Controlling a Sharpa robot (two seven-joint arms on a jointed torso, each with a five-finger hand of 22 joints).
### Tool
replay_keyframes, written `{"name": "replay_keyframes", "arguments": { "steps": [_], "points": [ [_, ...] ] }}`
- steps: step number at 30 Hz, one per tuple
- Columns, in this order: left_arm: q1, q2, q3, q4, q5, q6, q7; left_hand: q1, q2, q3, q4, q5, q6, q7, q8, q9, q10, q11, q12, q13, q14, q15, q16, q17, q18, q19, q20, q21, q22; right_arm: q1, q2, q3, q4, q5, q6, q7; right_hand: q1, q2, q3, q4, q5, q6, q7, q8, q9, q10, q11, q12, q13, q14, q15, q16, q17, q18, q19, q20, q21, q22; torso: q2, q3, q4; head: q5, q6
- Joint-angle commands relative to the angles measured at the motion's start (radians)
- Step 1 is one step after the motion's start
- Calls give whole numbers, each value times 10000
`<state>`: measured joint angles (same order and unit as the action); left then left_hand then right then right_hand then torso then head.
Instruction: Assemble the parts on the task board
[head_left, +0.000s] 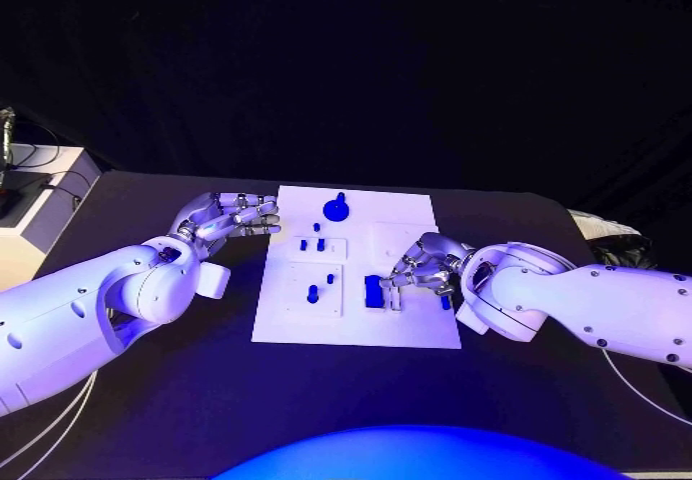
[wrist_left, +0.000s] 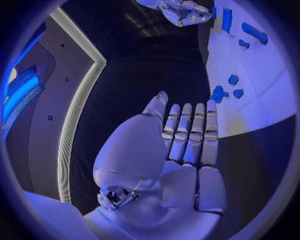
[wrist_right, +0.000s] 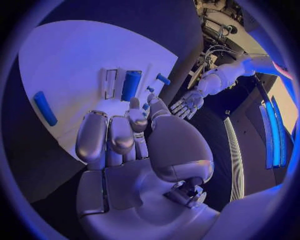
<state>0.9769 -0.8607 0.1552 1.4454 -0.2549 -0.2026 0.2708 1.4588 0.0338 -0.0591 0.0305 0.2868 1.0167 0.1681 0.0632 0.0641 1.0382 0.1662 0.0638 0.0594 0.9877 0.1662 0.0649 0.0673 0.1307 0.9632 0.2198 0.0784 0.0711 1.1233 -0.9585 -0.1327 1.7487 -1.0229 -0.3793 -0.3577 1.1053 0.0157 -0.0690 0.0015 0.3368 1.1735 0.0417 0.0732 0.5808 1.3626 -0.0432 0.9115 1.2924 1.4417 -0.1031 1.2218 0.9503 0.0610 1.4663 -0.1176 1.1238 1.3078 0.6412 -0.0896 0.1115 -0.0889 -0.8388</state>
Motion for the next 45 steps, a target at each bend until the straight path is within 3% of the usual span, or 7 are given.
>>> {"name": "replay_keyframes", "arguments": {
  "steps": [1,3,6,11,19,32,45],
  "points": [
    [-11,7,5,3,-22,137,109,-15,-15,52,17,3,-5,-8,2,3,-41,-3,-19,0,-32,8,-34,-4,195,-16,80,-50,-10,116,-210,23,14,622,349,534,56,117,-135,54,-124,45,18,-34,-51,13,46,46,6,-15,54,67,15,-45,272,70,-5,1532,-2,-5,-13,-61,13],
    [-15,7,5,3,-22,138,115,-12,-5,58,18,3,10,-12,6,5,-26,-9,-18,0,-23,3,-33,-4,196,-14,78,-50,-9,191,-329,29,-113,501,703,219,233,259,-36,-30,-209,37,14,-40,-63,4,40,18,-6,-18,46,67,13,-46,270,71,1,1534,-6,-7,-17,-99,20],
    [-19,8,5,19,-22,138,123,-13,-3,59,20,0,41,-32,8,6,-17,-14,-19,-1,-11,1,-32,-4,196,-13,76,-49,-9,279,-561,33,-428,159,1439,-494,353,252,-12,-163,-48,39,7,-44,-93,16,36,23,-5,-17,48,78,28,-51,272,67,28,1540,-13,-20,-21,-180,30],
    [-22,14,5,44,-22,136,134,-18,-3,57,28,-4,60,-45,2,3,4,-21,-19,-1,3,-3,-32,-4,193,-11,74,-48,-9,295,-901,14,-571,-485,1960,-1298,310,262,-71,-208,-142,166,-46,5,-111,43,9,37,8,-16,34,113,86,-62,280,62,106,1558,3,-31,2,-321,12],
    [-24,33,6,78,-22,132,225,-15,25,70,37,-8,40,-202,-2,0,26,-38,-17,0,14,-11,-33,-3,191,-14,73,-50,-10,194,-1263,-22,-444,-1132,1942,-1784,210,233,-156,-56,-50,180,-95,32,342,94,-27,7,41,-7,2,113,131,-78,285,23,132,1559,-10,-23,-14,-374,-32],
    [-25,29,6,65,-21,137,229,-34,30,59,52,-8,69,-182,-1,1,59,-48,-20,-1,32,-16,-33,-4,178,-17,67,-51,-10,40,-1272,-58,-508,-1430,1943,-1926,43,160,-237,194,-46,199,-99,22,437,112,-28,16,67,-5,4,134,170,-80,293,22,172,1567,-7,-20,15,-393,-62],
    [-27,21,6,45,-21,149,190,-30,32,58,53,0,81,-161,-1,1,46,-46,-21,-2,23,-14,-34,-5,175,-14,64,-49,-9,-143,-1055,-86,-735,-1689,2270,-1978,-321,-129,-168,1091,-184,214,-130,84,817,120,-39,-26,92,-2,-5,137,209,-87,289,13,199,1571,2,-6,1,-357,-100]
  ]
}}
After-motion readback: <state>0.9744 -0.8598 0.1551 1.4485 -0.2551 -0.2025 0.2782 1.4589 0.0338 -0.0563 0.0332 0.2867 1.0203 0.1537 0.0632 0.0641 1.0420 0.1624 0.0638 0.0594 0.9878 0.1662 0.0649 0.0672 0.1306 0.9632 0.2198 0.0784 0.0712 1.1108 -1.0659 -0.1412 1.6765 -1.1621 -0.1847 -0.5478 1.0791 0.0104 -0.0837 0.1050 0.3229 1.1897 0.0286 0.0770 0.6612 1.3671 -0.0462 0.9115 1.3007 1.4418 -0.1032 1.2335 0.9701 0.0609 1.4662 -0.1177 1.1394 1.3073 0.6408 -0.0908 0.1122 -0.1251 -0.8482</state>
